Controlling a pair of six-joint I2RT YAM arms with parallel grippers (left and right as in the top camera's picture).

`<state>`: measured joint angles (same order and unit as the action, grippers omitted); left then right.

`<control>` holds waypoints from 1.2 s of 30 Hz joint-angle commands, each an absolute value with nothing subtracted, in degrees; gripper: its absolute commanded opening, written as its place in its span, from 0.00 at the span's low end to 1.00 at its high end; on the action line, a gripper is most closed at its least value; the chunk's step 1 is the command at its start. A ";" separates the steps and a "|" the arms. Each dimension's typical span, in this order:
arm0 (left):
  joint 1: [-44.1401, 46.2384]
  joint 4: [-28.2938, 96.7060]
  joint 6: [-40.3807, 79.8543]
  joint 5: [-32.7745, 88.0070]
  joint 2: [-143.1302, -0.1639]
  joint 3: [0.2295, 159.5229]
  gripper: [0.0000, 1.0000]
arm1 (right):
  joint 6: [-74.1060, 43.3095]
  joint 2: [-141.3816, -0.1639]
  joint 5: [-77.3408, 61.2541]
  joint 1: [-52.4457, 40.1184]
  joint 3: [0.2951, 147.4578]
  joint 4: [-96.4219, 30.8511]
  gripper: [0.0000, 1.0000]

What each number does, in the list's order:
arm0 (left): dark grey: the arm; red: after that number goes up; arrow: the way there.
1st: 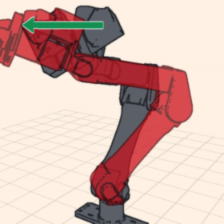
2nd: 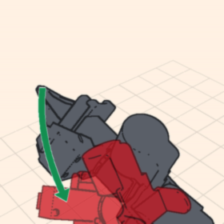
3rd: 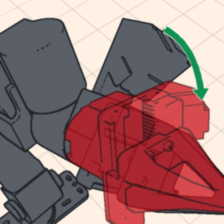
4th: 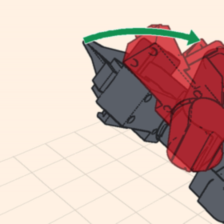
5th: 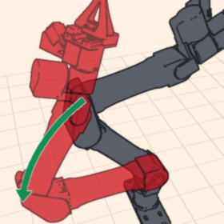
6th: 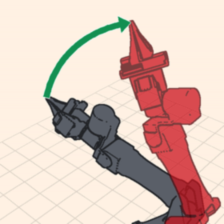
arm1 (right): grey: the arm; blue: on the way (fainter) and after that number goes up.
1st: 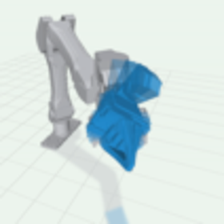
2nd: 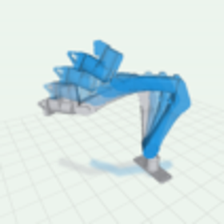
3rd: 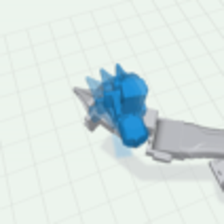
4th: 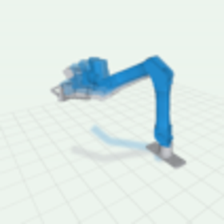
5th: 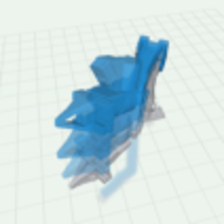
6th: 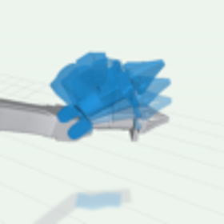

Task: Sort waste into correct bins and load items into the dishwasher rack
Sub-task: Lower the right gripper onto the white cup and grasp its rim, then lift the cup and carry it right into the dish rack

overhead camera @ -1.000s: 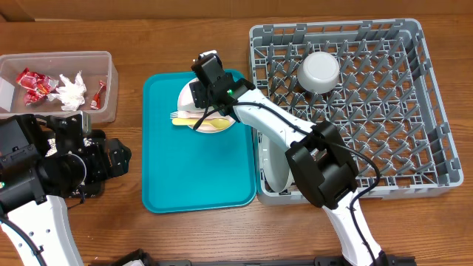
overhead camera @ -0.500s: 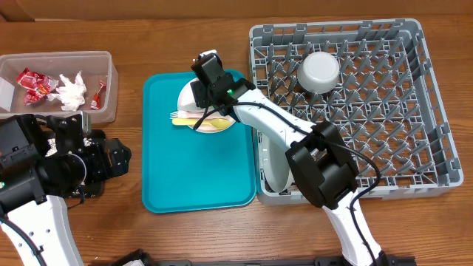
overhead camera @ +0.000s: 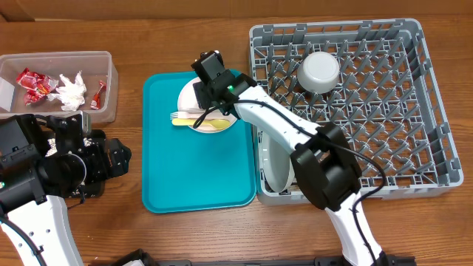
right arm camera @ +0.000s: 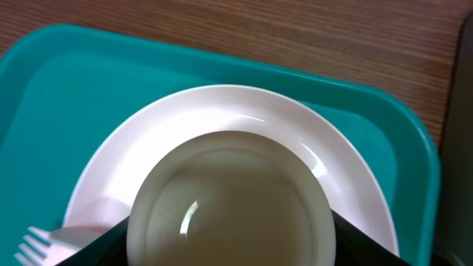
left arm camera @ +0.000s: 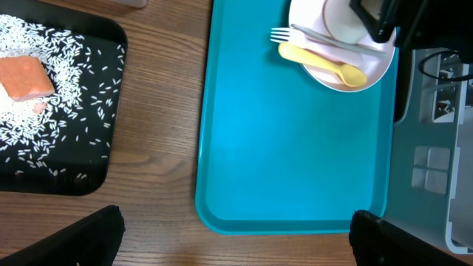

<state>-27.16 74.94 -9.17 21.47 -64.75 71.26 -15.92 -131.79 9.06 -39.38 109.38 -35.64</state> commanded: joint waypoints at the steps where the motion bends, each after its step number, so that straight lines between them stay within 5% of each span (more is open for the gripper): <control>1: -27.57 74.70 -9.63 22.04 -64.88 70.85 1.00 | -16.53 -123.90 8.95 -39.24 111.00 -35.97 0.41; 13: -27.57 74.70 -9.63 22.04 -64.88 70.85 1.00 | -16.53 -107.81 14.79 -35.07 111.00 -42.54 0.41; 23: -27.57 74.70 -9.63 22.04 -64.88 70.85 1.00 | -16.43 -96.38 17.54 -17.80 111.00 -55.13 0.41; 36: -27.57 74.70 -9.63 22.04 -64.88 70.85 1.00 | -16.53 -99.70 17.26 1.15 109.40 -62.28 0.41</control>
